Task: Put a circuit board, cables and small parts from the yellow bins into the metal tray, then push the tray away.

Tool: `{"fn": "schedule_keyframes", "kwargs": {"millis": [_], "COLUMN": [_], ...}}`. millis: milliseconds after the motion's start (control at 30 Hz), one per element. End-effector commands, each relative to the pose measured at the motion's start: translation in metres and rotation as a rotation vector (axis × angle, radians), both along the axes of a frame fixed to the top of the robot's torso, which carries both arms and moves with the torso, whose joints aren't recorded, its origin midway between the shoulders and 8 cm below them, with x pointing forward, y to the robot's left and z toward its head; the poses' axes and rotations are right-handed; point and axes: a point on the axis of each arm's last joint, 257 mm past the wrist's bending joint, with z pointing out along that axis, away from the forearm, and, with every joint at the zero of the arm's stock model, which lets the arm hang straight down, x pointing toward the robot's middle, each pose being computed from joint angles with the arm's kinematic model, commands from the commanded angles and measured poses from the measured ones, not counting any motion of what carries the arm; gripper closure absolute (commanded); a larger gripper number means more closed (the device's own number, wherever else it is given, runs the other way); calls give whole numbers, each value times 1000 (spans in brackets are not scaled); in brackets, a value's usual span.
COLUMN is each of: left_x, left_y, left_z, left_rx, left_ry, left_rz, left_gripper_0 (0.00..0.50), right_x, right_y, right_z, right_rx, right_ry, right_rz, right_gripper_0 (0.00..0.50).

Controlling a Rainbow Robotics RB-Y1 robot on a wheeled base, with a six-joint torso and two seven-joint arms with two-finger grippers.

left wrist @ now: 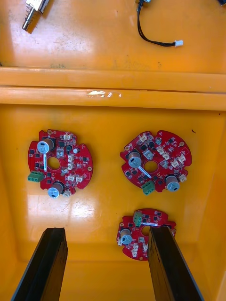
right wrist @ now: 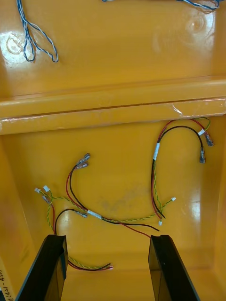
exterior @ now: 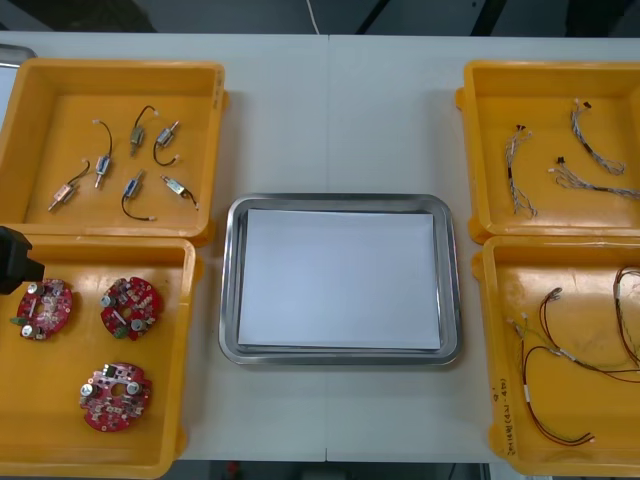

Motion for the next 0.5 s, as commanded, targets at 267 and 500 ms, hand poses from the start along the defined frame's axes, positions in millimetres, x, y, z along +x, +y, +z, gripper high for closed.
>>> {"fn": "schedule_keyframes", "kwargs": {"millis": [267,500], "left_x": [-3,-3], "left_y": [17,17], "left_z": [13,13], "left_rx": [98,98], "left_ry": [-18,-18], "left_rz": [-57,-57], "left_gripper_0": [0,0], "right_x": [-4,-4], "right_y": [-14,-14], "right_z": [14,14], "right_rx": [-52,-52], "right_ry": [-20,-20], "right_rz": [4,4], "right_gripper_0": [0,0]}}
